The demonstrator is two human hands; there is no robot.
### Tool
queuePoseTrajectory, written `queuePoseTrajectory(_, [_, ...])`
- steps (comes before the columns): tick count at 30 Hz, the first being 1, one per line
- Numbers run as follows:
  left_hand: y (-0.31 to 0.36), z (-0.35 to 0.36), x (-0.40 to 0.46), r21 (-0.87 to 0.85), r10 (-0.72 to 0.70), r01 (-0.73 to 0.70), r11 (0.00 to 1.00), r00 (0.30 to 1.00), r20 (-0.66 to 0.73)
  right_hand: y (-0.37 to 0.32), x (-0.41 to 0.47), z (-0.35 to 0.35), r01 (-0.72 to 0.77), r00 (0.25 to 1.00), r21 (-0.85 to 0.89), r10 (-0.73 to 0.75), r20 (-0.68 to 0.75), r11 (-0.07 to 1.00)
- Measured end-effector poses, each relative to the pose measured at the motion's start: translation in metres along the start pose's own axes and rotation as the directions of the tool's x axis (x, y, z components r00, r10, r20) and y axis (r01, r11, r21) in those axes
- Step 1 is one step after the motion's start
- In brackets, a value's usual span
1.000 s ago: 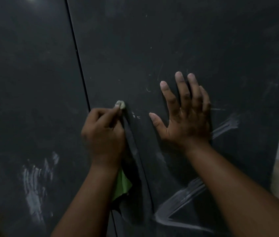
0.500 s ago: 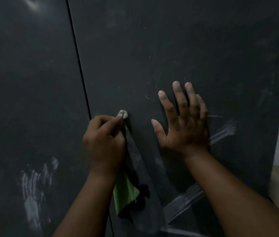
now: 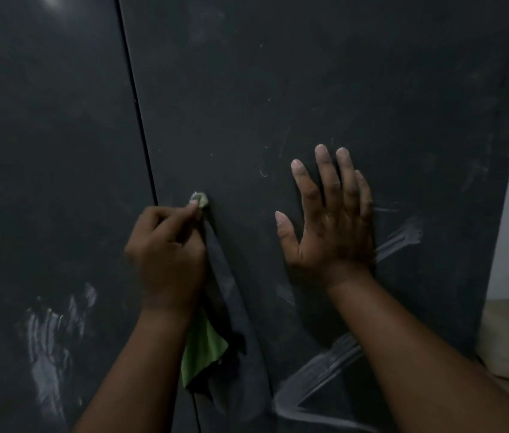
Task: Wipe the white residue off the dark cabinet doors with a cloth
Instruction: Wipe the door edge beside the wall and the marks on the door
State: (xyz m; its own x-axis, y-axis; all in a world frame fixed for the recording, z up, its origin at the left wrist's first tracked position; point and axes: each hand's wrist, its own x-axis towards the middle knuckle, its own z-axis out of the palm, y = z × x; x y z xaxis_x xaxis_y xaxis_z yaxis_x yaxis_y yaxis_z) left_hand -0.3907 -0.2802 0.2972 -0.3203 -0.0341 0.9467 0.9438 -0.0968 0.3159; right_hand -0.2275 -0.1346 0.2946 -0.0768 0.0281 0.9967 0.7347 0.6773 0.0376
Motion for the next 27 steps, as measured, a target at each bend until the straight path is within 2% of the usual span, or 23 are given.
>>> queuePoseTrajectory(4, [0.018,0.019,0.019,-0.054,-0.008,0.006,0.999,0.999,-0.041,0.001,0.0,0.0,0.0,1.0,0.009,0.0,-0.001,1.0])
queuePoseTrajectory(9, [0.027,0.02,-0.021,-0.049,0.12,-0.114,0.992,0.979,0.162,0.001,0.001,-0.003,-0.013,1.0,0.028,0.012,0.015,1.0])
queuePoseTrajectory(12, [0.015,0.01,-0.041,-0.049,0.137,-0.13,0.99,0.965,0.221,0.0,0.001,-0.006,-0.016,0.999,0.026,0.015,0.028,1.0])
queuePoseTrajectory(17, [0.018,0.009,0.0,-0.025,0.025,-0.022,0.999,0.994,0.11,0.0,-0.001,-0.005,0.0,0.998,-0.017,0.001,0.065,1.0])
queuePoseTrajectory(20, [0.036,0.018,0.038,-0.039,0.01,-0.007,0.999,0.998,0.068,0.001,-0.003,-0.004,0.005,0.998,-0.018,-0.003,0.07,1.0])
queuePoseTrajectory(23, [0.053,0.027,0.046,-0.048,0.067,-0.061,0.997,0.991,0.119,0.001,-0.004,-0.004,0.001,0.997,-0.009,-0.001,0.072,1.0])
queuePoseTrajectory(27, [0.053,0.023,0.005,-0.071,0.196,-0.184,0.98,0.947,0.255,0.005,-0.003,-0.01,0.02,0.995,-0.006,-0.02,0.1,1.0])
